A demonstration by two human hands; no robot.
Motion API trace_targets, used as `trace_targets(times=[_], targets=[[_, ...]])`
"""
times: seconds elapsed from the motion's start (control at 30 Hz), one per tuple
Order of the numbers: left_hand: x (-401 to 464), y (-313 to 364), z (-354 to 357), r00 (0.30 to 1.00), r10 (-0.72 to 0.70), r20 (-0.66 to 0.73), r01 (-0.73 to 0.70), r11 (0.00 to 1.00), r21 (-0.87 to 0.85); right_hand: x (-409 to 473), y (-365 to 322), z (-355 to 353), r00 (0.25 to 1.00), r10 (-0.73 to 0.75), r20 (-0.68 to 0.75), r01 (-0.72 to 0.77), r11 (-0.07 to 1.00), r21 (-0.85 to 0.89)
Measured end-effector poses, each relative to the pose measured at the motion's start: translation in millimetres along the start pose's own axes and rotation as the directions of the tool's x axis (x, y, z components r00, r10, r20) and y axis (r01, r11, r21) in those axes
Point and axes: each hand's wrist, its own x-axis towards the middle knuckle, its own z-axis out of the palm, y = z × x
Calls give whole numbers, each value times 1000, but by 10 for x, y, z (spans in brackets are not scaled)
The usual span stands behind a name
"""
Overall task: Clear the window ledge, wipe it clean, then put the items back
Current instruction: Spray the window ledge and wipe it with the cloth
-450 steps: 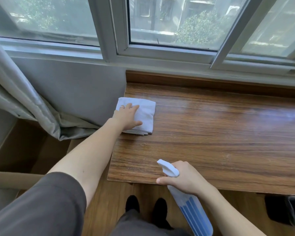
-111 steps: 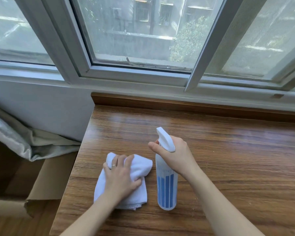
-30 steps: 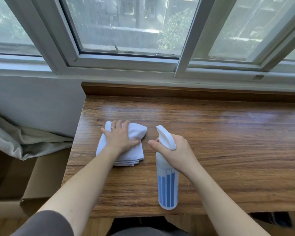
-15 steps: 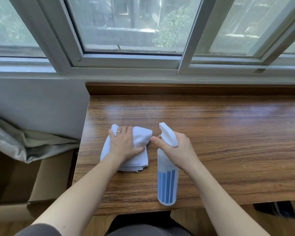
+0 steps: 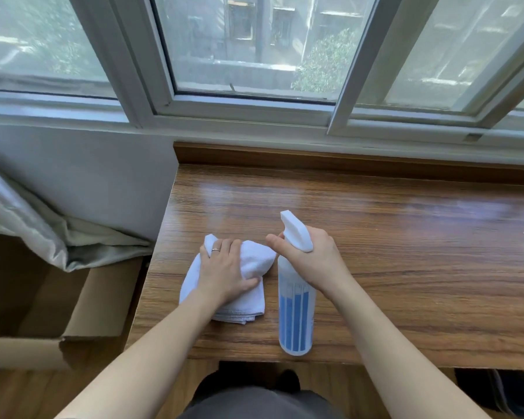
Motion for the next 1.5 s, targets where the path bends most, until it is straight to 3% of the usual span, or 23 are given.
trace_targets(times=[0.27,0.6,0.8,1.1,1.37,1.5], targets=[[-455,196,126,995,-59,-86,56,998,-34,-183,84,-137,996,-41,85,42,999,-19],[-729,264,252,979,-75,-187,56,993,-106,-217,182,-182,997,-37,73,39,999,-37],[-370,168,188,985,-71,-156,54,993,-109,-198,162,-189,999,-17,52,18,999,-32],[258,18,-54,998,-58,24,59,997,-43,-285,168,-218,1000,19,25,-18,1000,-26],[-20,94,-42,995,-97,19,98,995,-38,-321,237,-222,1000,3,17,-3,999,-38],[-333,112,91,993,-74,-91,67,995,-79,-335,251,-211,999,-16,38,17,1000,-27]])
